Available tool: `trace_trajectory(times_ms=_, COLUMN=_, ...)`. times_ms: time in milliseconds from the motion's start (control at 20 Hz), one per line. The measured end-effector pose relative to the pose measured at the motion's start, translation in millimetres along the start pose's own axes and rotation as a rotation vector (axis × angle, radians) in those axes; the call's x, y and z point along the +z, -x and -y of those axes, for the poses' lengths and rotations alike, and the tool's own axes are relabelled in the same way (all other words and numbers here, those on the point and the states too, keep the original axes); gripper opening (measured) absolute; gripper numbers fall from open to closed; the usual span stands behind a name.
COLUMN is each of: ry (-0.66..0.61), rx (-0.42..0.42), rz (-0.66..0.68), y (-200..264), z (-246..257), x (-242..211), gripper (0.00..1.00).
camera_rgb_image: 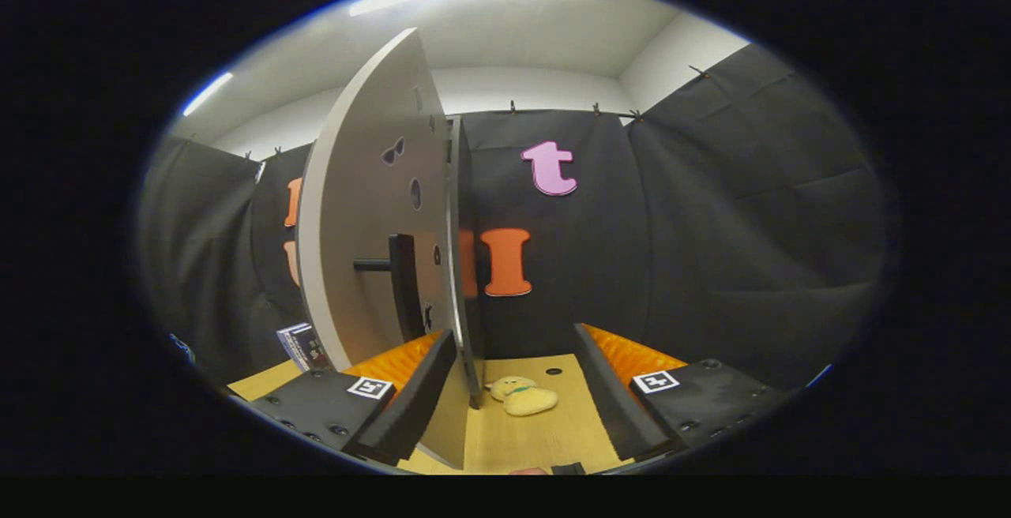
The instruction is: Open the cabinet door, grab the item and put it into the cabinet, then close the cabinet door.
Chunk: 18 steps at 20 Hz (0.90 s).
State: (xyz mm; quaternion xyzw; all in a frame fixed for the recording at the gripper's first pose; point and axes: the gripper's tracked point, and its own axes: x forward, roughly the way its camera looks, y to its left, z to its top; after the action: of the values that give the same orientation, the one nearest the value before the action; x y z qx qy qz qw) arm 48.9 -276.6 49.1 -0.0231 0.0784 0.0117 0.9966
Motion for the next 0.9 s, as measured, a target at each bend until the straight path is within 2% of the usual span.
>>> trace_trajectory(times_ms=350, ry=0.052, rx=-0.014, rz=0.02, y=4.2, z=-26.4, x=2.5, gripper=0.94)
trace_trajectory(times_ms=650, ry=0.065, rx=-0.037, rz=0.023, y=8.5, z=-80.3, x=-1.3, gripper=0.94)
trace_trajectory(times_ms=900, ry=0.04, rx=-0.006, rz=0.007, y=1.6, z=-136.7, x=-8.2, gripper=0.94)
